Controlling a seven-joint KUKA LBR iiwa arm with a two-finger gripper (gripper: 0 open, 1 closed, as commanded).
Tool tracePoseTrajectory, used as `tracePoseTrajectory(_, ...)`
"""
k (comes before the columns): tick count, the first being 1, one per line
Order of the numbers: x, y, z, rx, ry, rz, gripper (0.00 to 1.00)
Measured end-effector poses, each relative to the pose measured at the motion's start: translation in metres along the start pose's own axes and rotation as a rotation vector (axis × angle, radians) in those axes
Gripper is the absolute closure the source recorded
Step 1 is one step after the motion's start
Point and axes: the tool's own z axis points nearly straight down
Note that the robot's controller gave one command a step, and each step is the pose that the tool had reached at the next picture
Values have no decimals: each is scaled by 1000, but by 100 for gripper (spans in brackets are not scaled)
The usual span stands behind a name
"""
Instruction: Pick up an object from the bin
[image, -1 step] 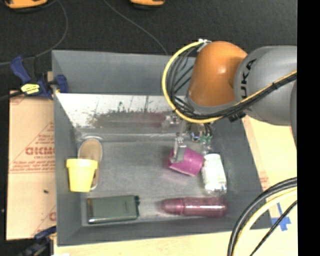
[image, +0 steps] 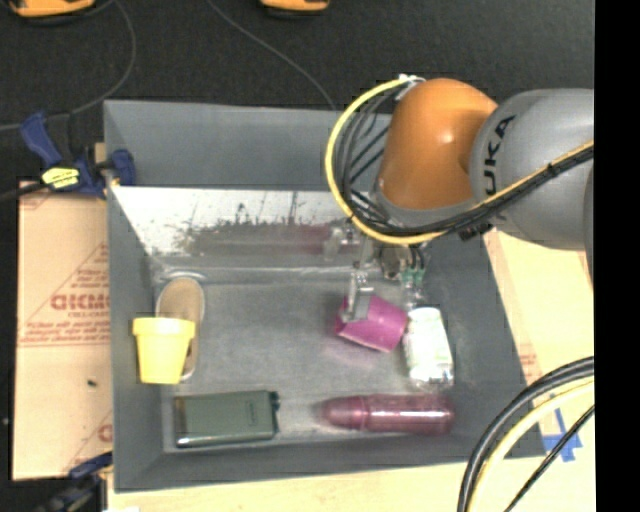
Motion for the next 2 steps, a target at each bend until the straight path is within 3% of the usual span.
tracePoseTrajectory(1,19,-75,64,0,4,37,0)
tracePoseTrajectory(2,14,-13,81,1,-3,2,0)
